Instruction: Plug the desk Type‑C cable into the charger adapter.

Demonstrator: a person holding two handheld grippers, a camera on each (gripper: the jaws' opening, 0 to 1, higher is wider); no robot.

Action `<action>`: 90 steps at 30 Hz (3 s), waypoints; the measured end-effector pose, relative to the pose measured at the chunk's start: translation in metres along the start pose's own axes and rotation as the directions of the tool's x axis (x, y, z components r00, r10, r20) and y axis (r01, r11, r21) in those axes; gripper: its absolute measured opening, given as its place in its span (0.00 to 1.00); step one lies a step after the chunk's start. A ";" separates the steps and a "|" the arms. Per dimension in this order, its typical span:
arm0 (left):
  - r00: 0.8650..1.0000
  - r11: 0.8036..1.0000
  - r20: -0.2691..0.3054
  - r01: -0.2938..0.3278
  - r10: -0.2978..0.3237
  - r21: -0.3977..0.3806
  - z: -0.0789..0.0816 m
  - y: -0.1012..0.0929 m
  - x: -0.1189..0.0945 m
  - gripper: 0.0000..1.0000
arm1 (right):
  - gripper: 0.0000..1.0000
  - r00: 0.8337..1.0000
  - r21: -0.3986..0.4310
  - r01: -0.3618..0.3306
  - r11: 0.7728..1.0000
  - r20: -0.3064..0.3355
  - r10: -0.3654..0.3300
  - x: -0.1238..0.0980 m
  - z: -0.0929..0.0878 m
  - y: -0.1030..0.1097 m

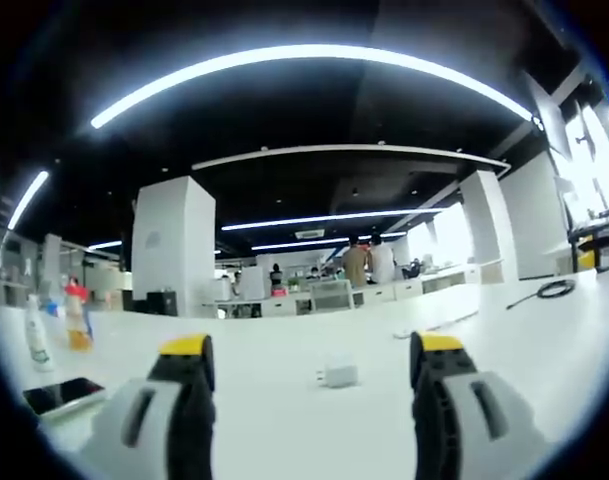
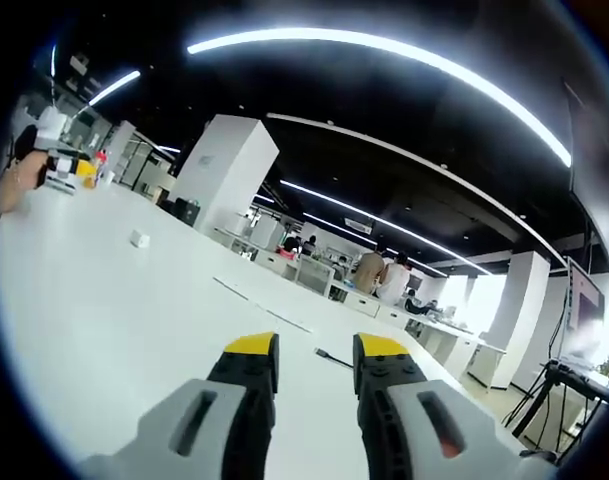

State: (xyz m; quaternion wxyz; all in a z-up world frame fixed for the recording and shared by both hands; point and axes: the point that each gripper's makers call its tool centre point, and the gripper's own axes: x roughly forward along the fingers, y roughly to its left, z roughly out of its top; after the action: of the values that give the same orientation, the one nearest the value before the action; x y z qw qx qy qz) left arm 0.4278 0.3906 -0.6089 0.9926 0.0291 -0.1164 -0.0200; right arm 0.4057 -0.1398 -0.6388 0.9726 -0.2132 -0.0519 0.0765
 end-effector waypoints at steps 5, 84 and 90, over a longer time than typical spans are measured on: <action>1.000 1.000 -0.004 0.003 -0.003 0.025 -0.001 -0.001 0.000 0.75 | 0.29 1.000 0.000 -0.004 1.000 0.005 0.004 -0.001 0.000 0.002; 0.913 0.882 -0.377 0.299 -0.153 0.365 0.009 -0.004 0.123 0.66 | 0.29 0.999 -0.006 -0.054 0.999 0.001 0.054 0.001 -0.002 0.013; 0.893 0.855 -0.427 0.328 -0.142 0.401 0.003 -0.004 0.135 0.65 | 0.29 0.998 -0.011 -0.056 0.998 -0.003 0.056 0.002 -0.002 0.014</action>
State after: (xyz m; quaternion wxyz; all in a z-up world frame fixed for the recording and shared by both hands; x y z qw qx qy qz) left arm 0.5581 0.3807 -0.5748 0.9495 0.2824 0.0822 -0.1091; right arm 0.4058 -0.1280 -0.6467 0.9690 -0.2199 -0.0449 0.1033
